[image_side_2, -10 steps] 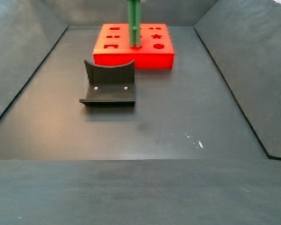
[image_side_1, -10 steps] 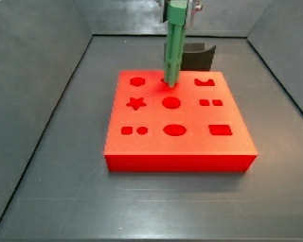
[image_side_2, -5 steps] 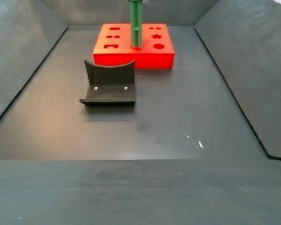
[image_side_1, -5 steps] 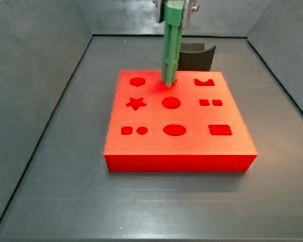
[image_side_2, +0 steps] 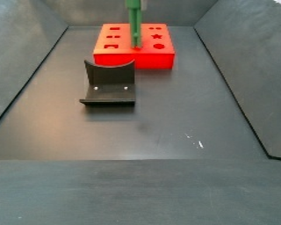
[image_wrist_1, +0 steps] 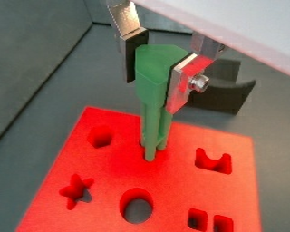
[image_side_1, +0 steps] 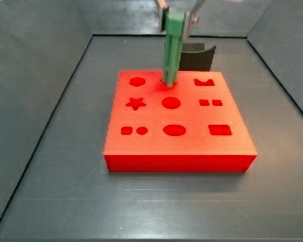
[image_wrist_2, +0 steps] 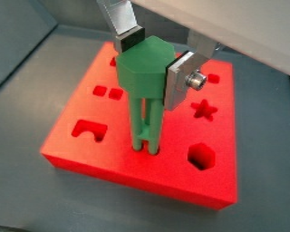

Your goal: Insert the 3 prong object.

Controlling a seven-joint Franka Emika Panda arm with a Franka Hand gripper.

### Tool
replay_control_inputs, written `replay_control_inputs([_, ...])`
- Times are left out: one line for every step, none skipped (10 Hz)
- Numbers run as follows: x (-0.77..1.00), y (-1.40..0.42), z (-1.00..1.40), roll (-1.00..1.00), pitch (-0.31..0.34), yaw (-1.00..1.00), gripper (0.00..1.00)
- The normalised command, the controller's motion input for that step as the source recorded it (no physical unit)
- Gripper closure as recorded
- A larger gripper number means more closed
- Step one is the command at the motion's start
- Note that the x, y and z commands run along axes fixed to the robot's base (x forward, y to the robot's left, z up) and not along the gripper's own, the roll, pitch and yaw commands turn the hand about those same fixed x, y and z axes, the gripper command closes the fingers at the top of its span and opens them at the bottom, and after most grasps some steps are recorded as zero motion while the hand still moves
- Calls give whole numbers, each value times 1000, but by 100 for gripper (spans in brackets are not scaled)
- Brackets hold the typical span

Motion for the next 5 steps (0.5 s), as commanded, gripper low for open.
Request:
replay_control_inputs([191, 0, -660, 121, 59, -94, 100])
replay_control_inputs([51, 0, -560, 107, 31, -103, 100])
replay_control_inputs([0, 0, -406, 73, 14, -134, 100])
replay_control_inputs([0, 0, 0, 16, 0, 0, 100])
replay_control_inputs([0, 0, 0, 0, 0, 0, 100])
